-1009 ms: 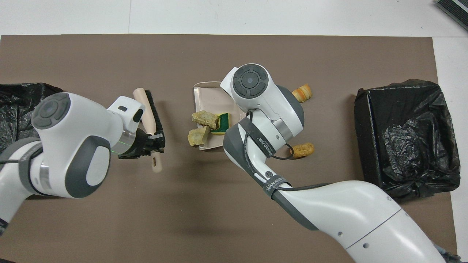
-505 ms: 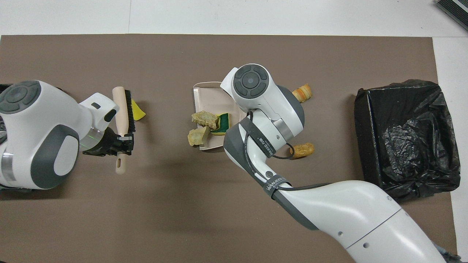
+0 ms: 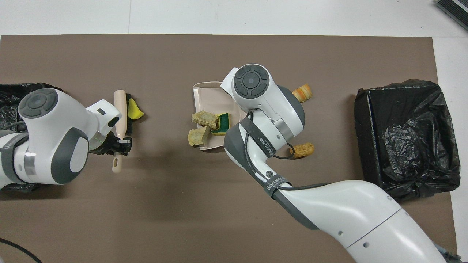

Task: Sweep and dump trash in bin
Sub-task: 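Sweep the bread and sponge pieces into the dustpan with the left gripper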

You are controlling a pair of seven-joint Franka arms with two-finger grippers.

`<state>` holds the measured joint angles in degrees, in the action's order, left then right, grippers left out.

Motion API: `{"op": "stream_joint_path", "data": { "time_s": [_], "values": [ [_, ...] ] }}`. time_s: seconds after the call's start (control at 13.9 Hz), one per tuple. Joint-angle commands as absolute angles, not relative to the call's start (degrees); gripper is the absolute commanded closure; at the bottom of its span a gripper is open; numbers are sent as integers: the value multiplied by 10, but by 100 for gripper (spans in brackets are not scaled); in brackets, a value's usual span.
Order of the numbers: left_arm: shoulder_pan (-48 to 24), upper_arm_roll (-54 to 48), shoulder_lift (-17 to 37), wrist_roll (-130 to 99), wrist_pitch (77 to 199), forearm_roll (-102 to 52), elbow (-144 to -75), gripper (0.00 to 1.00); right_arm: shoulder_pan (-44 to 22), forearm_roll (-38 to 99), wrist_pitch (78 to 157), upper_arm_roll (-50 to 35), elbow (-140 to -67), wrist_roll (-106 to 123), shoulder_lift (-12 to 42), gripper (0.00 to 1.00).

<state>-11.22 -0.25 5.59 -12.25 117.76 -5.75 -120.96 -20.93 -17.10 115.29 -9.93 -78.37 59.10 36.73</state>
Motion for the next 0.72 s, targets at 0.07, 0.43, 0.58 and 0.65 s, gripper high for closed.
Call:
{"op": "stream_joint_path", "data": {
  "time_s": [0.07, 0.43, 0.58, 0.65],
  "values": [
    [-177, -1, 25, -185, 1227, -121, -1255, 100, -198, -178, 1179, -104, -797, 615, 371, 100],
    [-271, -1, 22, -236, 1241, -165, -1253, 100, -199, -190, 1174, -104, -798, 620, 370, 100],
    [-290, -1, 21, -254, 1251, -177, -1248, 100, -199, -190, 1175, -104, -798, 620, 370, 100],
    [-293, -2, 22, -255, 1250, -183, -1246, 100, -199, -190, 1176, -104, -798, 620, 370, 100]
  ]
}}
